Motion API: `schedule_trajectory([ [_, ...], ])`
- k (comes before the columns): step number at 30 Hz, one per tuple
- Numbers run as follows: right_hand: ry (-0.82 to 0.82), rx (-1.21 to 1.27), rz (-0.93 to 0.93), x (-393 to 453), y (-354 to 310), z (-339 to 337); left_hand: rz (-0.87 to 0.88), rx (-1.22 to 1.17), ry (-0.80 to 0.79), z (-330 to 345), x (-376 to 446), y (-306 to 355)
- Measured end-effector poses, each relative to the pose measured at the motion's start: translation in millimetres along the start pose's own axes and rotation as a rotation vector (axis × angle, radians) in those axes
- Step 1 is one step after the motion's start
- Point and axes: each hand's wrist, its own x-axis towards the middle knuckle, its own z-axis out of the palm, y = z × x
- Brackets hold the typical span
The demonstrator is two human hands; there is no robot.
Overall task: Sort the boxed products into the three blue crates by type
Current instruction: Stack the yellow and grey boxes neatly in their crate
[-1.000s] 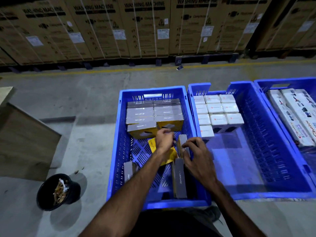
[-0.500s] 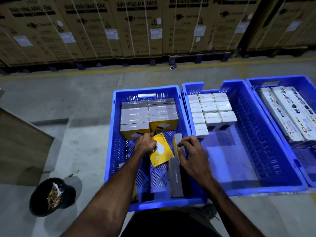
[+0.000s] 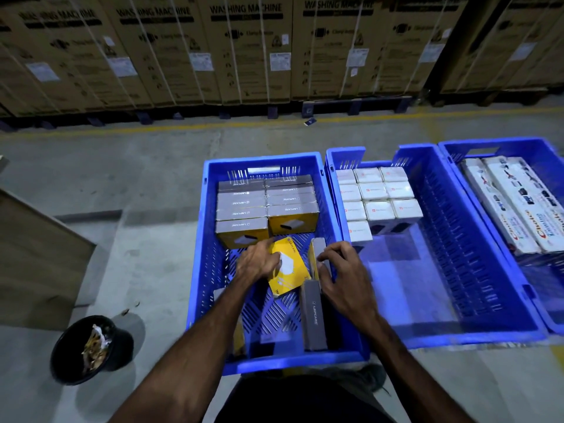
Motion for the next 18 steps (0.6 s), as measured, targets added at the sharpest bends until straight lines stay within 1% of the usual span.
schedule_trajectory([
  [6,0.0,-0.019,0.023,-1.9,-2.8,-2.0,-0.051,0.053,-0.073,8.1,7.8,4.1],
  [11,0.004,-0.015,0.019,-1.8,-2.6,-2.5,-0.053,0.21,0.042,23.6,-0.9,17.7],
  [13,0.009,-0.005,0.011,-1.5,-1.5,-2.3,-0.05,0.241,0.02,33.8,-6.7,15.3],
  [15,0.007,-0.004,0.01,-0.8,-0.4,-1.8,-0.061,0.213,0.0,40.9,-11.7,7.0],
  [18,0.0,0.002,0.009,-0.4,1.4,0.2,-0.1,0.079,0.017,35.5,-10.3,-11.5],
])
